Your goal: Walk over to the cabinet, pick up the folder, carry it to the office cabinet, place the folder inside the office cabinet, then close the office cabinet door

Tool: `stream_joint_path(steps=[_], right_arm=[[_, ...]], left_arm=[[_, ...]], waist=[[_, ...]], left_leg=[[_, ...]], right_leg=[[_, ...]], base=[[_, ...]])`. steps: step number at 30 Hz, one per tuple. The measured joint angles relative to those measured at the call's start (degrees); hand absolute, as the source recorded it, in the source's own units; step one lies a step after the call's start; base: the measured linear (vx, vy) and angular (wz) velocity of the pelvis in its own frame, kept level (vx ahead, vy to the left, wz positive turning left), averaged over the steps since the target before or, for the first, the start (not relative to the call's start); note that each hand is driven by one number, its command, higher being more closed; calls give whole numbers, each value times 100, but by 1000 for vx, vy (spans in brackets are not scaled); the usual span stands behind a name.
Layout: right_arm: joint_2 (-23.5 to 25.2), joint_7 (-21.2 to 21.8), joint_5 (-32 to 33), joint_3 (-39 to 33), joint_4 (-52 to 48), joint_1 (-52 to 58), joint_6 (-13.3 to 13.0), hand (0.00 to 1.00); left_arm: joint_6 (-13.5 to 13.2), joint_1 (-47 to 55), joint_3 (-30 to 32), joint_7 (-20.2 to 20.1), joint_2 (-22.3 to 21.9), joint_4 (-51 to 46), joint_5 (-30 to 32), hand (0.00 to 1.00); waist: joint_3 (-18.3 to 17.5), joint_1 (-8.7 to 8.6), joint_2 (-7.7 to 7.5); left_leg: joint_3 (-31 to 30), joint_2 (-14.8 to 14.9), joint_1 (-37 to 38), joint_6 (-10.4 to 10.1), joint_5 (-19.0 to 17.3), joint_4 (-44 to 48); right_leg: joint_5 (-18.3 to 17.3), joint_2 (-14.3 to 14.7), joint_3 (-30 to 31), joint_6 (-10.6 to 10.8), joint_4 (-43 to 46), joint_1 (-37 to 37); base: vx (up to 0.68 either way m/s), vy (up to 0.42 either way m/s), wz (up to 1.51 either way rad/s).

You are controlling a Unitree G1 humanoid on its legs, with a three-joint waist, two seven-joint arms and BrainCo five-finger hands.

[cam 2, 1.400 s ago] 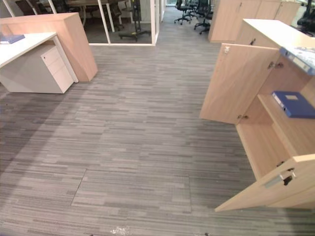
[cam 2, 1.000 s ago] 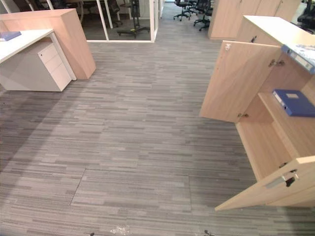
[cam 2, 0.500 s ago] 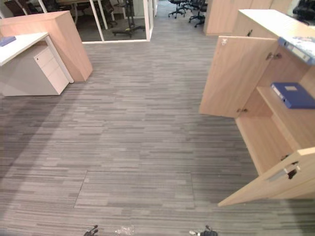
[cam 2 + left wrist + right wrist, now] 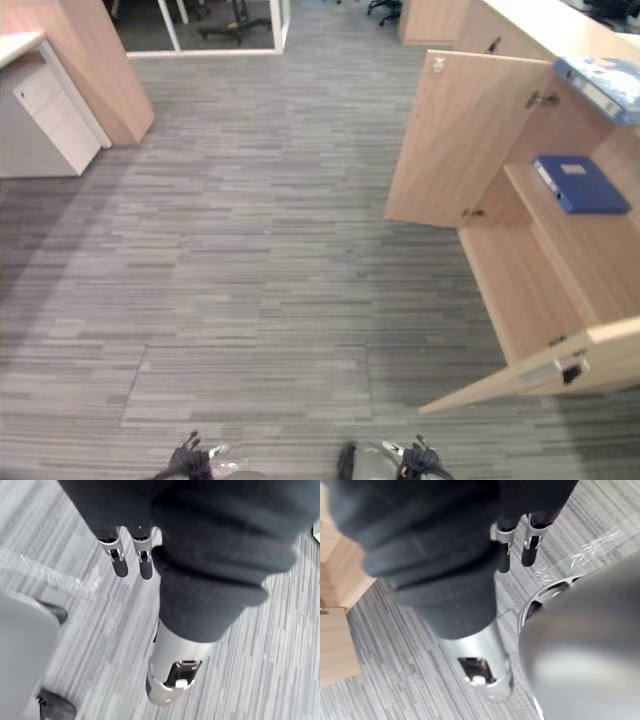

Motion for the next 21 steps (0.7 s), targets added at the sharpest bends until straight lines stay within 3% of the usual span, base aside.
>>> stream_joint_path(steps=[2,3,5,7,9,10,12,13,15,16,17,18,20,21], right_arm=[[11,10,-59,-30,2,25,10,0],[22,25,-241,-34,3,8,16,0],[62,50,-395,-32,-3,24,30,0],[109,65,-454,-111,-101,90,70,0],[120,80,-452,-106,-125,84,105,0],[128,106,-449,-69,-124,31,110,0],[123,105,-448,-77,-88,-46,141,0],[136,105,-448,-73,1,-161,157,0],[153,80,-441,78,73,-266,200,0],[153,76,-440,185,70,-289,205,0],[143,52,-434,400,71,-332,213,0],[168,48,-431,515,76,-385,218,0],[223,46,-428,560,102,-371,215,0],[232,41,-428,558,184,-347,217,0]], left_arm=[[16,7,-13,-53,-59,-23,158,0],[18,12,26,-83,-66,-47,274,0],[42,5,260,-101,-109,-67,295,0],[90,7,1122,-110,-314,-133,47,0],[119,76,1591,-82,-414,-139,-294,0],[134,155,1787,-52,-463,-178,-524,0],[131,232,1903,48,-475,-307,-755,0],[128,312,1903,76,-447,-348,-818,0],[125,395,1895,153,-452,-355,-947,0],[124,440,1891,183,-459,-355,-1019,0],[123,530,1877,249,-479,-355,-1104,0],[119,596,1871,273,-481,-346,-1174,0],[83,688,1870,358,-476,-342,-1260,0],[81,727,1868,393,-474,-296,-1265,0]], waist=[[-84,-34,-1],[-124,-5,38],[-143,-49,40],[-163,-61,87],[-157,25,127],[-130,116,129],[-92,259,118],[-44,318,93],[14,411,42],[21,432,27],[20,474,17],[21,485,18],[-20,529,34],[-94,575,32]], left_leg=[[-139,193,77,-12,-36,85],[-188,329,99,-46,-61,401],[-356,450,-158,-67,-77,1472],[-626,441,-846,-335,557,3817],[-465,539,-1344,-447,827,5430],[-250,607,-1673,-318,755,6148],[28,594,-2155,13,533,6481],[179,565,-2470,152,344,6255],[239,443,-2875,227,70,5382],[233,391,-2997,214,47,4969],[218,313,-3147,141,85,3880],[174,302,-3207,89,304,2605],[-33,336,-3183,125,796,1095],[-90,291,-3187,-37,1448,1141]], right_leg=[[-252,157,-191,-102,74,126],[-379,321,-302,-249,47,269],[-491,538,-397,-293,-110,558],[-636,811,-406,-495,-539,1191],[-679,1023,-258,-568,-849,1686],[-683,1096,-101,-575,-1052,1977],[-682,1072,160,-574,-1280,2324],[-679,984,297,-569,-1409,2537],[-675,743,452,-561,-1556,2819],[-676,639,502,-549,-1604,2906],[-674,399,525,-432,-1664,3041],[-659,212,524,-174,-1746,3198],[-711,17,563,127,-1785,3442],[-739,-154,725,205,-1754,3585]], base=[[439,-347,44],[533,-361,17],[624,-367,25],[467,-204,21],[480,-87,-20],[436,-20,-42],[387,50,-57],[348,93,-60],[297,127,-56],[332,197,-62],[363,248,-55],[391,282,-51],[498,388,-43],[565,453,-44]])
